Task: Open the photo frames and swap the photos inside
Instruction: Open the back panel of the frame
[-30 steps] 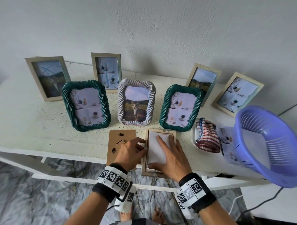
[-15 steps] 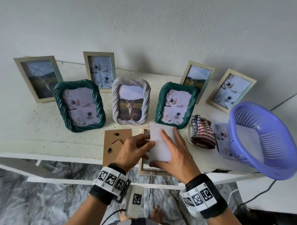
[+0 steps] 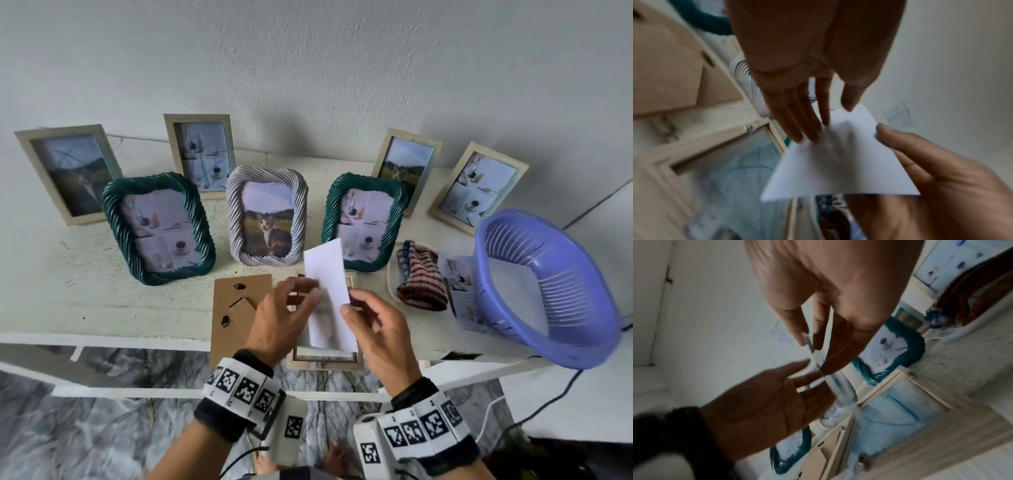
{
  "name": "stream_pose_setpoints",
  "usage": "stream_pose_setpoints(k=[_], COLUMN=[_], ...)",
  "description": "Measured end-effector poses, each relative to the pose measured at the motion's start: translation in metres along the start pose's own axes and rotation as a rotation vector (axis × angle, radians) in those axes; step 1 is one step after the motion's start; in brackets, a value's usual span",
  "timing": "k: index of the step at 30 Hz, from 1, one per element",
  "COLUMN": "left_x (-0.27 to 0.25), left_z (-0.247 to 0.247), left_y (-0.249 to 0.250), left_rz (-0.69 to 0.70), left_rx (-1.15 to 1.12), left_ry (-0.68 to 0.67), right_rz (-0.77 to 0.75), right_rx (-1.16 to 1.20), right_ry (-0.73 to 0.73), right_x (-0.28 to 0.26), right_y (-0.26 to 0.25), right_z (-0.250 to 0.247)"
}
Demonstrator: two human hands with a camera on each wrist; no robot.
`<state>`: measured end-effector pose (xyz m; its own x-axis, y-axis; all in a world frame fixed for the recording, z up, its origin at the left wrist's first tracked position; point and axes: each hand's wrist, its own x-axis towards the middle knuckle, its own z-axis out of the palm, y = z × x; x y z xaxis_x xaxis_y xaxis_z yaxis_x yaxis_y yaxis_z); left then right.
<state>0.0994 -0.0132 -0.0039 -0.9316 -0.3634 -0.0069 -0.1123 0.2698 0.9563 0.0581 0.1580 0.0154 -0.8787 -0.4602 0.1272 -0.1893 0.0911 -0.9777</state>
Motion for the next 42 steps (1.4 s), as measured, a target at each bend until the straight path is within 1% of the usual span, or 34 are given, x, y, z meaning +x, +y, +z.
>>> stream_pose_setpoints(k=[1, 2, 3, 5, 8, 10, 12, 14, 15, 16, 17, 18, 19, 21, 22, 25, 29, 32, 37, 40, 42], left_x=[-0.004, -0.007, -0.009, -0.009, -0.005, -0.003, 0.001, 0.005, 0.008, 0.011, 0.016, 0.020, 0.024, 0.033, 0.036, 0.048, 0.063, 0.073, 0.089, 0.093, 0.095], left_z=[0.002, 0.004, 0.004, 0.006, 0.010, 0.013, 0.016, 0.020, 0.025, 0.030, 0.037, 0.044, 0.052, 0.072, 0.084, 0.117, 0.162, 0.200, 0.250, 0.265, 0.270], left_y=[0.009, 0.015, 0.017, 0.012, 0.001, 0.001, 0.005, 0.010, 0.013, 0.017, 0.020, 0.025, 0.029, 0.037, 0.042, 0.053, 0.061, 0.071, 0.079, 0.079, 0.080], left_rz=[-0.046, -0.097, -0.115, -0.068, -0.002, 0.004, -0.022, -0.025, -0.031, -0.045, -0.051, -0.054, -0.055, -0.053, -0.048, -0.049, -0.064, -0.051, -0.121, -0.156, -0.184], left_rx=[-0.162, -0.300, -0.360, -0.339, -0.197, -0.169, -0.205, -0.221, -0.228, -0.228, -0.230, -0.230, -0.233, -0.222, -0.201, -0.135, -0.020, 0.053, 0.185, 0.303, 0.334], left_ry=[-0.088, -0.139, -0.161, -0.139, -0.067, -0.031, -0.010, 0.000, -0.001, 0.002, -0.002, -0.008, -0.011, -0.029, -0.044, -0.048, -0.078, -0.111, -0.187, -0.199, -0.184], right_rz=[-0.022, -0.053, -0.093, -0.168, -0.187, -0.204, -0.223, -0.217, -0.188, -0.135, -0.066, 0.012, 0.101, 0.258, 0.290, 0.247, 0.122, 0.060, 0.035, 0.038, 0.039], right_rx=[-0.033, -0.075, -0.125, -0.246, -0.397, -0.503, -0.627, -0.784, -0.904, -1.036, -1.152, -1.237, -1.283, -1.236, -1.182, -1.110, -1.033, -0.925, -0.804, -0.794, -0.807], right_ry=[-0.022, -0.028, -0.024, -0.034, -0.093, -0.109, -0.041, 0.125, 0.225, 0.316, 0.373, 0.381, 0.350, 0.258, 0.226, 0.188, 0.262, 0.262, 0.205, 0.159, 0.134], right_x=[0.000, 0.000, 0.001, 0.004, 0.006, 0.008, 0.014, 0.020, 0.022, 0.023, 0.023, 0.023, 0.022, 0.021, 0.019, 0.015, 0.010, 0.005, 0.003, 0.006, 0.009], right_y=[-0.001, 0.000, 0.003, 0.010, 0.013, 0.012, 0.011, 0.013, 0.015, 0.016, 0.017, 0.018, 0.018, 0.020, 0.021, 0.019, 0.012, 0.008, 0.009, 0.014, 0.019], right_z=[0.003, 0.004, 0.006, 0.006, -0.004, -0.021, -0.048, -0.084, -0.104, -0.122, -0.140, -0.154, -0.165, -0.183, -0.191, -0.200, -0.213, -0.232, -0.245, -0.244, -0.238])
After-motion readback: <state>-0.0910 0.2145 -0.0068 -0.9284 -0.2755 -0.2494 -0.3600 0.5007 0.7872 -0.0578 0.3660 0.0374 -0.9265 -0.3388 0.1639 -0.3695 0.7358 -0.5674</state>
